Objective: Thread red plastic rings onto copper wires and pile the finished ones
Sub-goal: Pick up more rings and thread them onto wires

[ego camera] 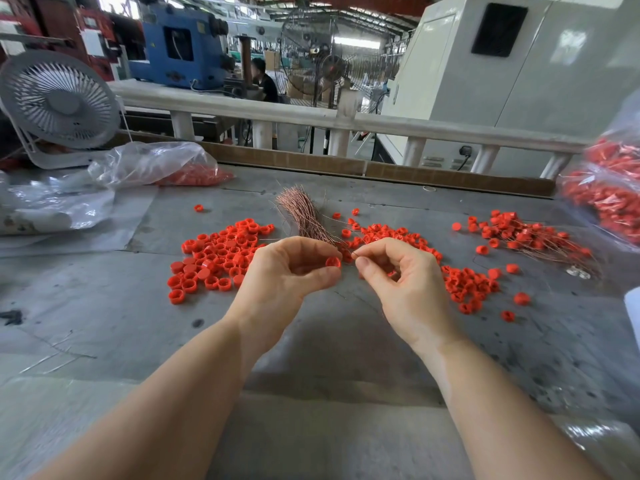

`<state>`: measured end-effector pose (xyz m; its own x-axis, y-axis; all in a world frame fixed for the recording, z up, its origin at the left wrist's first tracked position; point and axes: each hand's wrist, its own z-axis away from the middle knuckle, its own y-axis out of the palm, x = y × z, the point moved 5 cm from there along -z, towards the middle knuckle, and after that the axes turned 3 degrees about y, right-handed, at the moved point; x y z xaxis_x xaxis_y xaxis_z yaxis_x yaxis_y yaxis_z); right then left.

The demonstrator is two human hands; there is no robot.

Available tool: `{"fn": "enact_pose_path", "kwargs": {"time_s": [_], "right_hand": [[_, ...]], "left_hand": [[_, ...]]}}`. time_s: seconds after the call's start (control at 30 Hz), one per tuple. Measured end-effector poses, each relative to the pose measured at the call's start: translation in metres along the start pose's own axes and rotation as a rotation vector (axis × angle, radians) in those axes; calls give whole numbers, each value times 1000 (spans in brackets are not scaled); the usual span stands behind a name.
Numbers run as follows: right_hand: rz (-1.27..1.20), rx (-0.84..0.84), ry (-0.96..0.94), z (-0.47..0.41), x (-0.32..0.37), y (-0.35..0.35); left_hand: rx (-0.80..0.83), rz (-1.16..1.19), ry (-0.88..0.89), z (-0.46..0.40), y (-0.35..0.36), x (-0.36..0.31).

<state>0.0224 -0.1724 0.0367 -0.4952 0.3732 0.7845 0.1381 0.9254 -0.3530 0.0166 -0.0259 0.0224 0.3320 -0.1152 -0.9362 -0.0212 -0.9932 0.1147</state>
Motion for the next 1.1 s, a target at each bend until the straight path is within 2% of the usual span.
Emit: {"fn": "enact_pose_path", "kwargs": {"time_s": [0.4, 0.77, 1.1], "right_hand": [[-21, -28, -11, 0, 2, -2], [14, 19, -41, 1, 6, -1], [-68, 19, -1, 1, 6, -2]], "left_hand": [[18, -16, -39, 1, 0, 1], [25, 301, -147, 0, 4, 5], [50, 403, -199, 2, 8, 4]]}}
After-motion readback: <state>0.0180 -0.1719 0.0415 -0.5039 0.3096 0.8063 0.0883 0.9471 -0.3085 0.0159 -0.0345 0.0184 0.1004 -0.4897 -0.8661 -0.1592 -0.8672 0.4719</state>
